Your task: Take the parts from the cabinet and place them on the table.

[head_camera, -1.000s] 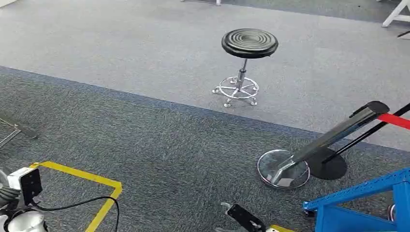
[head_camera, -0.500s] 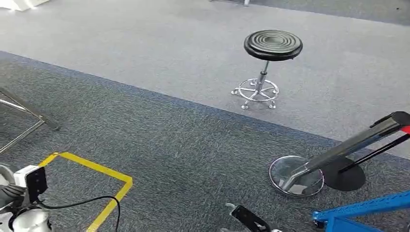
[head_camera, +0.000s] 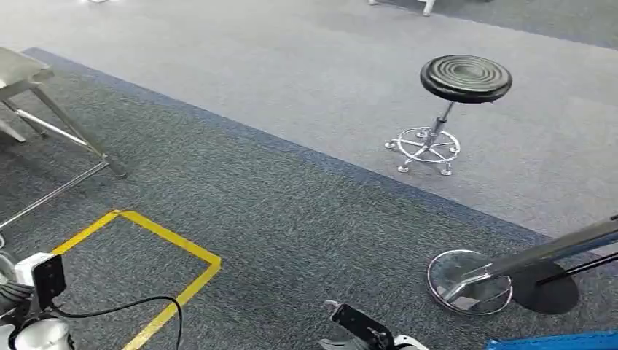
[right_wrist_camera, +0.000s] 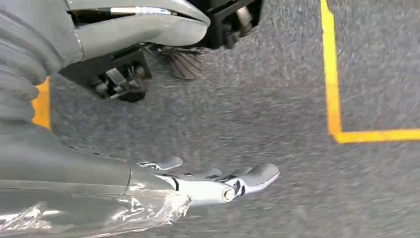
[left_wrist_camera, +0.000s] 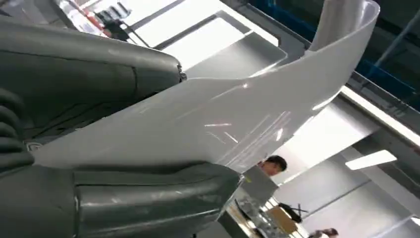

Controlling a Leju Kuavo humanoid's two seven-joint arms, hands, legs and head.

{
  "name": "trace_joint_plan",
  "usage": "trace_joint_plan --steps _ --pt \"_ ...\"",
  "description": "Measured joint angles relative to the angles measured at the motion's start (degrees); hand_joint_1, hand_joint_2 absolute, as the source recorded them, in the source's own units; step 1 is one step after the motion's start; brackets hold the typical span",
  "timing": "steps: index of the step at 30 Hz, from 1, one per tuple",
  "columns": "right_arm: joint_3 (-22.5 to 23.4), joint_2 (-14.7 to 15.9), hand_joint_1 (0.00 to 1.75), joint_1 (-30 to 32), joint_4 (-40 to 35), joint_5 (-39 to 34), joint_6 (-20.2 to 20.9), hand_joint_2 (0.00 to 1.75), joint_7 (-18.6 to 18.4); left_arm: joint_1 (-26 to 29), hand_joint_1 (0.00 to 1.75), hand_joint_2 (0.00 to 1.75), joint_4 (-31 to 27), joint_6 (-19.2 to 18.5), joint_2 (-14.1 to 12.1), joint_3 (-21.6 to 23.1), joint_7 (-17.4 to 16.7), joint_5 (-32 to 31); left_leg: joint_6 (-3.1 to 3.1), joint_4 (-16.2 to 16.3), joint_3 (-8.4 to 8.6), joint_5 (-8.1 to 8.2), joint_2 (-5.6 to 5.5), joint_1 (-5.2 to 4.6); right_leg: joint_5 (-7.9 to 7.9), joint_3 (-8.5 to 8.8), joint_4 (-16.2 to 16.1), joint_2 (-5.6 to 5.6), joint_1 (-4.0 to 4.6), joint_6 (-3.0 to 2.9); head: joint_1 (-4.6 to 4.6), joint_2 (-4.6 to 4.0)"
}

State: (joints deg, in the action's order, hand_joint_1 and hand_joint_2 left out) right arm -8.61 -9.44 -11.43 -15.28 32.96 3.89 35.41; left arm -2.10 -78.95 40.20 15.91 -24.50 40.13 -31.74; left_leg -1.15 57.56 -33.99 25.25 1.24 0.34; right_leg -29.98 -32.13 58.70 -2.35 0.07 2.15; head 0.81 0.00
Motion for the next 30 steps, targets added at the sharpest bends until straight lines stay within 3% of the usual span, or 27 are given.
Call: trace_joint_plan --steps 1,3,4,5,6,7,8,9,10,13,14,15,16,18,19,20,21,23,24,25,26,29,30 --pt "-0.1 0.0 0.00 0.0 0.0 0.0 -0.1 1.75 0.0 0.0 1.75 1.75 0.0 0.0 0.0 0.0 0.0 0.0 -0.37 0.0 -0.04 -0.05 -0.54 0.02 -2.09 -1.56 3.7 1.36 -0.10 0.06 -0.11 0.00" --pt "-0.3 0.0 0.00 0.3 0.0 0.0 -0.2 1.75 0.0 0.0 1.75 1.75 0.0 0.0 0.0 0.0 0.0 -0.1 -0.54 0.0 -0.17 -0.09 -1.88 -0.03 -6.13 -6.24 13.3 2.14 -0.11 0.22 -0.20 0.00" --pt "-0.3 0.0 0.00 0.5 0.0 0.0 -0.2 1.75 0.0 0.0 1.75 1.75 0.1 0.0 0.0 -0.1 0.0 -0.1 -0.59 0.0 -0.22 -0.12 -2.67 -0.08 -6.88 -8.14 16.6 2.17 -0.11 0.24 -0.20 0.00" --pt "-0.3 0.0 0.00 0.6 0.0 0.0 -0.3 1.75 0.0 0.1 1.75 1.75 0.1 0.0 0.0 -0.2 0.0 -0.1 -0.59 0.1 -0.20 -0.12 -3.53 -0.09 -6.12 -8.66 17.0 2.20 -0.11 0.17 -0.22 0.00" --pt "-0.3 0.0 0.00 0.6 0.0 0.0 -0.4 1.75 0.0 0.1 1.75 1.75 0.1 0.0 0.0 -0.3 0.0 -0.1 -0.58 0.1 -0.18 -0.13 -4.34 -0.08 -4.03 -7.84 14.6 2.28 -0.11 0.08 -0.22 0.00" --pt "-0.3 0.0 0.00 0.5 0.0 0.0 -0.4 1.75 0.0 0.1 1.75 1.75 0.1 0.0 0.0 -0.3 0.0 -0.1 -0.55 0.2 -0.10 -0.13 -5.20 -0.06 -1.14 -5.82 10.0 2.59 -0.16 -0.06 -0.22 0.00" --pt "-0.4 -0.1 0.00 0.4 0.0 0.1 -0.4 1.75 0.0 0.1 1.75 1.75 0.1 0.0 0.0 -0.3 0.0 -0.1 -0.46 0.2 0.01 -0.11 -5.94 -0.04 1.61 -3.31 4.6 3.69 -0.32 -0.21 -0.22 0.00" --pt "-0.4 -0.1 0.00 0.4 0.0 0.1 -0.5 1.75 0.1 0.1 1.75 1.75 0.1 0.0 0.0 -0.3 0.0 -0.1 -0.30 0.2 -0.02 -0.05 -6.49 0.05 2.81 -1.45 0.3 6.49 -0.64 -0.33 -0.22 0.00" --pt "-0.5 -0.1 0.00 0.4 0.0 0.2 -0.5 1.75 0.2 0.0 1.75 1.75 0.1 0.0 0.1 -0.3 0.0 -0.1 0.15 0.6 -0.49 -0.06 -7.24 -0.30 2.07 -0.61 -1.0 9.00 -1.13 -0.52 -0.09 0.00" --pt "-0.8 -0.1 0.00 0.5 0.0 0.7 -0.7 1.75 0.7 0.1 1.75 1.75 0.1 0.0 0.0 -0.3 0.0 -0.2 1.43 0.3 -1.30 -0.79 -9.34 0.59 2.08 -0.42 -0.8 7.06 -0.51 -0.76 -0.15 0.00" --pt "-0.9 -0.3 0.00 0.4 -0.2 1.0 -0.7 1.75 1.0 0.1 1.75 1.75 0.1 0.0 -0.1 -0.3 0.0 -0.2 1.85 0.4 -1.40 -0.70 -10.00 0.50 2.37 -0.14 -1.5 6.17 -0.79 -1.24 -0.11 0.00" --pt "-1.2 -0.4 0.00 0.3 -0.4 1.2 -0.6 1.75 1.3 0.1 1.75 1.75 0.1 0.0 -0.1 -0.3 0.0 -0.4 1.85 1.4 -1.70 0.16 -6.51 0.23 2.52 0.21 -1.8 5.22 -0.81 -1.78 -0.05 0.00" --pt "-1.5 -0.5 0.00 0.2 -0.4 1.4 -0.4 1.75 1.7 0.0 1.75 1.75 0.1 0.0 -0.1 -0.2 0.0 -0.3 1.98 4.0 -2.91 1.96 -4.18 0.18 2.44 0.32 -1.8 4.52 -0.72 -2.15 0.39 0.00" --pt "-1.8 -0.5 0.00 0.2 -0.5 1.9 -0.2 1.75 2.3 0.0 1.75 1.75 0.2 0.0 -0.1 -0.1 0.0 -0.6 2.34 12.8 -7.16 6.22 -2.14 0.39 2.24 0.36 -1.8 2.70 -0.48 -2.43 0.30 0.00" --pt "-2.0 -0.5 0.00 0.3 -0.5 2.1 0.0 1.75 2.5 0.0 1.75 1.75 0.2 0.0 -0.1 -0.1 0.0 -0.6 2.50 16.4 -8.96 7.50 -1.83 0.49 2.18 0.30 -1.8 1.87 -0.40 -2.51 0.30 0.00" --pt "-2.3 -0.5 0.00 0.3 -0.5 2.2 0.1 1.75 2.8 0.0 1.75 1.75 0.3 0.0 -0.1 -0.1 0.0 -0.6 2.59 17.7 -9.56 7.39 -1.75 0.61 2.16 0.29 -1.8 1.05 -0.35 -2.50 0.35 0.00" --pt "-2.6 -0.6 0.00 0.2 -0.5 2.3 0.1 1.75 3.0 0.0 1.75 1.75 0.4 -0.1 -0.1 -0.1 0.0 -0.6 2.62 16.3 -8.77 5.88 -1.68 0.67 2.07 0.33 -1.8 0.32 -0.30 -2.43 0.33 0.00" --pt "-3.0 -0.8 0.00 0.0 -0.8 2.4 0.1 1.75 3.0 0.0 1.75 1.75 0.4 -0.1 -0.1 -0.1 0.0 -0.7 2.40 7.4 -3.76 1.06 -0.81 0.66 1.89 0.62 -1.8 -0.92 -0.28 -2.17 0.35 0.00" --pt "-3.1 -0.8 0.00 -0.1 -0.9 2.4 0.1 1.75 3.0 0.0 1.75 1.75 0.4 -0.1 -0.1 0.0 0.0 -0.7 2.14 2.8 -1.02 -0.59 0.82 0.55 1.77 0.83 -1.8 -1.32 -0.20 -1.98 0.35 0.00" --pt "-3.1 -0.8 0.00 -0.3 -0.9 2.4 0.1 1.75 3.0 -0.1 1.75 1.75 0.4 -0.1 -0.1 0.1 0.0 -0.7 2.01 1.1 -0.01 0.62 3.61 -0.29 1.56 0.78 -1.7 -1.75 0.29 -1.65 0.37 0.00" --pt "-3.2 -0.8 0.00 -0.3 -0.9 2.4 0.1 1.75 3.1 -0.2 1.75 1.75 0.4 -0.1 -0.1 0.2 0.0 -0.7 1.45 0.7 -0.28 0.46 3.06 -0.20 1.43 0.70 -1.5 -2.11 0.44 -1.36 0.26 0.00" --pt "-3.5 -0.9 0.00 -0.5 -1.0 2.5 0.2 1.75 3.1 -0.2 1.75 1.75 0.5 -0.1 -0.1 0.1 0.0 -0.7 0.58 0.4 -0.48 0.31 1.18 -0.33 1.09 1.20 -1.7 -4.02 0.41 -0.59 0.17 0.00" --pt "-3.5 -0.9 0.00 -0.5 -1.2 2.5 0.2 1.75 3.1 -0.1 1.75 1.75 0.5 -0.1 0.0 0.1 0.0 -0.7 0.23 0.2 -0.25 0.13 0.72 0.02 0.38 0.75 -1.1 -2.82 0.06 -0.11 0.15 0.00"
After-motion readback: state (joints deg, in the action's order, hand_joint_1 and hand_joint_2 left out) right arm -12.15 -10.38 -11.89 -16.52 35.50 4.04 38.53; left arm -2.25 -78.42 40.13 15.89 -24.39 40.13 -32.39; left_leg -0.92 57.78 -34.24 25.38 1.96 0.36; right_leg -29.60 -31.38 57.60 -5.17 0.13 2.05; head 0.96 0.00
